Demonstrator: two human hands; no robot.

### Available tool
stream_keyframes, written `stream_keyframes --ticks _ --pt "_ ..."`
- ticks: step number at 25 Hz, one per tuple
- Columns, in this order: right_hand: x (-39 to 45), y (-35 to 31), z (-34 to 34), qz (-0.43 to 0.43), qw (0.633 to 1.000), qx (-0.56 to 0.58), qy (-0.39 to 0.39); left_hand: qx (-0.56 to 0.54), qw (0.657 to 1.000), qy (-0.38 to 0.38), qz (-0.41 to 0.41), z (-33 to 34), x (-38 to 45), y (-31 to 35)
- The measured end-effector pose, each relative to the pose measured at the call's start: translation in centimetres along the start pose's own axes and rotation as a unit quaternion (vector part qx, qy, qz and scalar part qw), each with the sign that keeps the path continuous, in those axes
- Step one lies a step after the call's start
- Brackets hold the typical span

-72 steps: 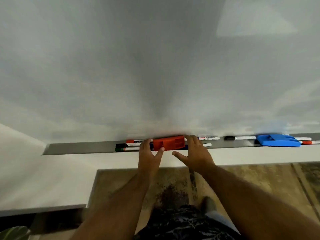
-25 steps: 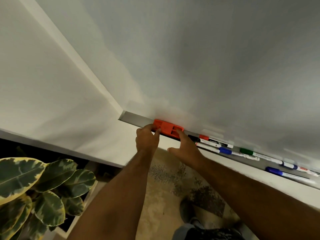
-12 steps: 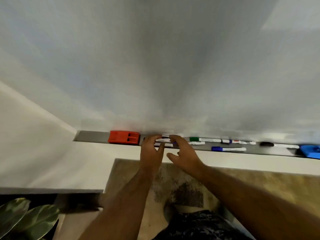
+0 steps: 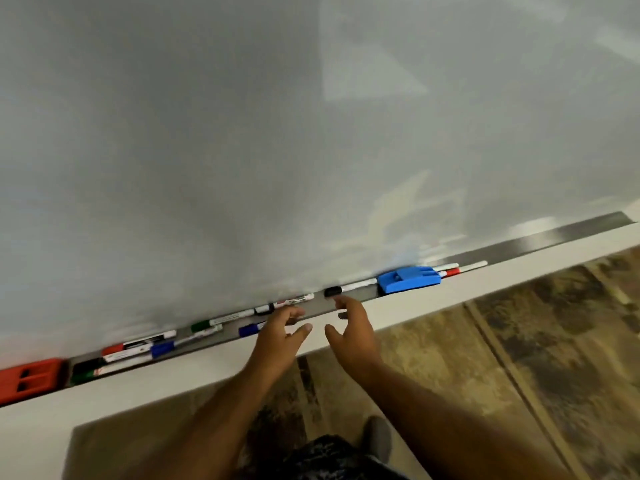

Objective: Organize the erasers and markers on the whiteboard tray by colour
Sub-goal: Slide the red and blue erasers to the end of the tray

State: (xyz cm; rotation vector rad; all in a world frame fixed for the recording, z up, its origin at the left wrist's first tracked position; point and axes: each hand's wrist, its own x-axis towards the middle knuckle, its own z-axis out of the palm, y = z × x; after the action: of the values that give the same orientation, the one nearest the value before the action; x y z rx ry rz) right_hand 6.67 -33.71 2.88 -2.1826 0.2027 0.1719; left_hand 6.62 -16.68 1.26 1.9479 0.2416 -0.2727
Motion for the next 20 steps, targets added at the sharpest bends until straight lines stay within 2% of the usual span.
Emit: stream_keyframes --ticks 4,8,12,13,15,18,20 --pt "3.1 4.8 -6.8 0.021 0.999 0.010 0.026 0.010 0.999 -0.027 -0.023 7.9 2.3 4.1" --pt "6.2 8.9 -12.1 0.013 0.999 -0.004 0.036 -0.032 0.998 0.014 -0.060 14.6 5.1 7.4" --pt "9.7 11.7 -16.6 0.030 0.991 0.001 0.127 -0.086 0.988 0.044 -0.120 19.7 7.3 10.1" --pt "10.9 12.1 -17.6 0.061 0.990 -0.006 0.128 -0.079 0.987 0.054 -0.129 20.7 7.8 10.7" --pt "12.9 12.6 -18.9 0.123 0.989 -0.022 0.082 -0.063 0.987 0.064 -0.133 22.0 8.6 11.5" --pt "13.8 13.1 -19.1 0.122 0.992 0.023 0.020 -0.037 0.989 0.023 -0.145 23.1 9.3 11.9" --pt "13.1 13.5 -18.8 0.120 0.991 0.059 0.023 -0.019 0.988 0.015 -0.153 23.5 9.4 11.7"
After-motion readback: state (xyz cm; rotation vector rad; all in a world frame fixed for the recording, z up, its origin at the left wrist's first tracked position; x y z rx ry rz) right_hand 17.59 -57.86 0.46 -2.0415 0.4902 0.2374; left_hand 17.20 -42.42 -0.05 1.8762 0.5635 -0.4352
